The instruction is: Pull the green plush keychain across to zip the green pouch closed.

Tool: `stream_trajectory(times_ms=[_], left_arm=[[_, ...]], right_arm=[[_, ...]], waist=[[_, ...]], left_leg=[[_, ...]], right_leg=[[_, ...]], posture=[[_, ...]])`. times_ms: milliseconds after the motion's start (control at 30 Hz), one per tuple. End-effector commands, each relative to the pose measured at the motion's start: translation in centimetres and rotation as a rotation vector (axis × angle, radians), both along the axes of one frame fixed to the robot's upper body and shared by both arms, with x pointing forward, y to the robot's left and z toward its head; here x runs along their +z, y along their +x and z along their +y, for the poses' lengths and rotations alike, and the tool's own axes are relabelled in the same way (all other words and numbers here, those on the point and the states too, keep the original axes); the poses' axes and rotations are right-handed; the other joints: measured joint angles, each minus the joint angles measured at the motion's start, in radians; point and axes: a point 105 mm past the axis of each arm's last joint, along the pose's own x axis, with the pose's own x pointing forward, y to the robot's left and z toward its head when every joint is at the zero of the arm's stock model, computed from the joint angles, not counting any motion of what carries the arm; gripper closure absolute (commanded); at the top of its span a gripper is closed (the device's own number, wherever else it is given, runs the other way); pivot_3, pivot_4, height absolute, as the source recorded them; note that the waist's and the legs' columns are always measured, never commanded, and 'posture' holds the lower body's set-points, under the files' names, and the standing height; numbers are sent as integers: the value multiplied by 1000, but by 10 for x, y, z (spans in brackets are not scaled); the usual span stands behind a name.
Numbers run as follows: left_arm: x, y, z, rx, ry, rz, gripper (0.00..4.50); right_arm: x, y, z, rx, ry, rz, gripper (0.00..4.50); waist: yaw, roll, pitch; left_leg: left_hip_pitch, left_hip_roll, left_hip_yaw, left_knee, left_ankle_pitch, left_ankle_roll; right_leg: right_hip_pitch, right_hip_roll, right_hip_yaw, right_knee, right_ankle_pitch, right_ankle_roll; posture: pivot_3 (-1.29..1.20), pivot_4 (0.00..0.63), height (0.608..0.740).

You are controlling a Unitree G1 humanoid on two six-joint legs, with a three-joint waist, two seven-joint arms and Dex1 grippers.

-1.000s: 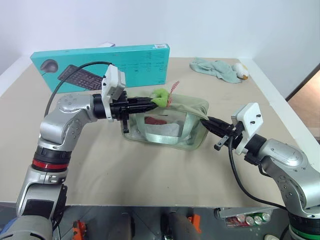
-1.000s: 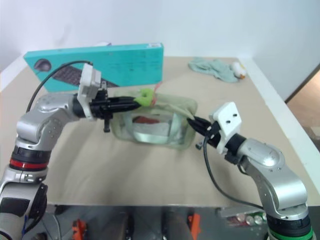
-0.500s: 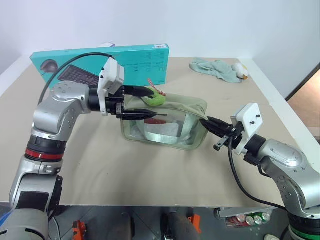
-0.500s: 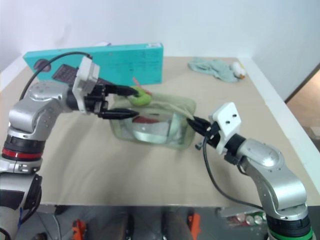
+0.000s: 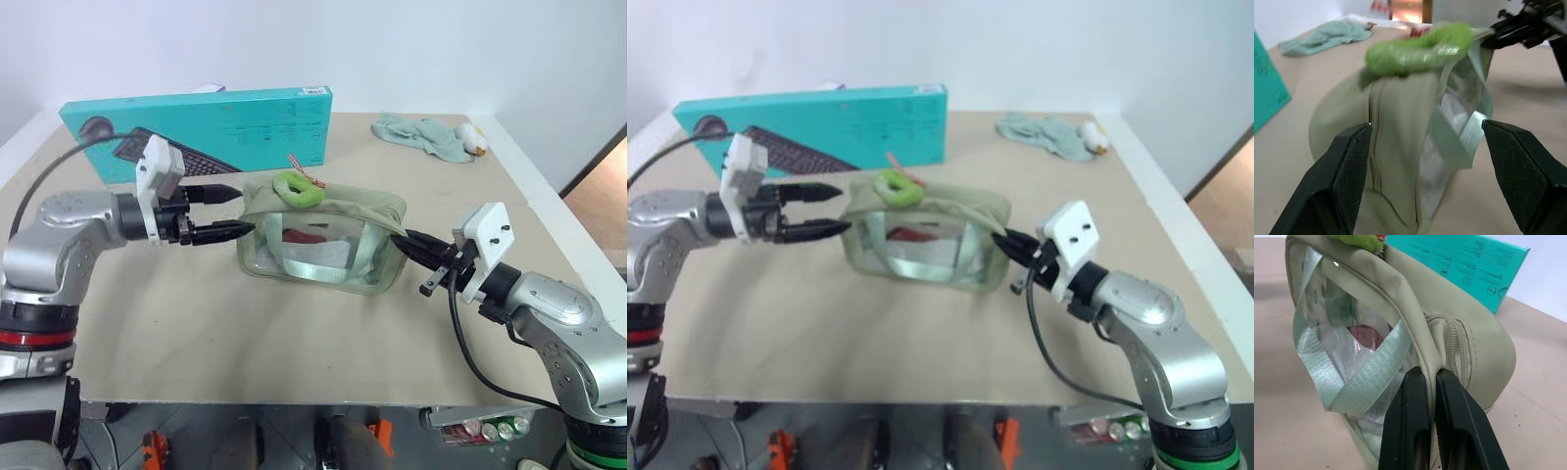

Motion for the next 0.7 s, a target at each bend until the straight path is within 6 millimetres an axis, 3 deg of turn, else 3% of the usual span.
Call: stream_trajectory(times_ms=[33, 67, 167, 400, 467, 500, 533, 700], left_arm=[[7, 1, 0, 33, -35, -75, 777], [5, 1, -2, 29, -39, -76, 777], [-2, 9, -3, 72, -97, -62, 1590], [-9, 12, -8, 87, -111, -70, 3991], [-10, 11, -9, 88, -114, -70, 4462], [-11, 11, -9, 87, -116, -68, 4462], [-11, 11, -11, 84, -119, -65, 4500], [-15, 7, -17, 59, -121, -53, 4500]], right_arm=[[3, -1, 5, 28, -12, -14, 4500], [3, -1, 5, 27, -13, -15, 4500], [4, -1, 4, 18, -16, -18, 4500], [6, -3, 1, 1, -9, -20, 4500], [6, -4, 1, 6, 10, -11, 4500], [7, -4, 1, 9, 18, -12, 4500], [9, -5, 0, 14, 27, -8, 3767], [22, -10, -8, 3, -24, -44, 2162]], waist=[[0, 0, 0], [-1, 0, 0], [0, 0, 0], [0, 0, 0], [0, 0, 0], [0, 0, 0], [0, 0, 0], [2, 0, 0]], left_leg=[[0, 0, 0, 0, 0, 0], [0, 0, 0, 0, 0, 0], [0, 0, 1, 0, 0, 0], [0, 0, 1, 0, 0, 0], [0, 0, 1, 0, 0, 0], [0, 0, 1, 0, 0, 0], [0, 0, 1, 0, 0, 0], [0, 0, 1, 0, 0, 0]], right_leg=[[0, 0, 0, 0, 0, 0], [0, 0, 0, 0, 0, 0], [0, 1, 1, 0, 1, 0], [0, 1, 1, 0, 1, -1], [0, 1, 1, 0, 1, 0], [0, 1, 1, 0, 1, 0], [0, 1, 1, 0, 1, 0], [0, 0, 1, 0, 1, 0]], posture=[[0, 150, 740], [0, 150, 740], [0, 150, 740], [0, 150, 740], [0, 150, 740], [0, 150, 740], [0, 150, 740], [0, 150, 740]])
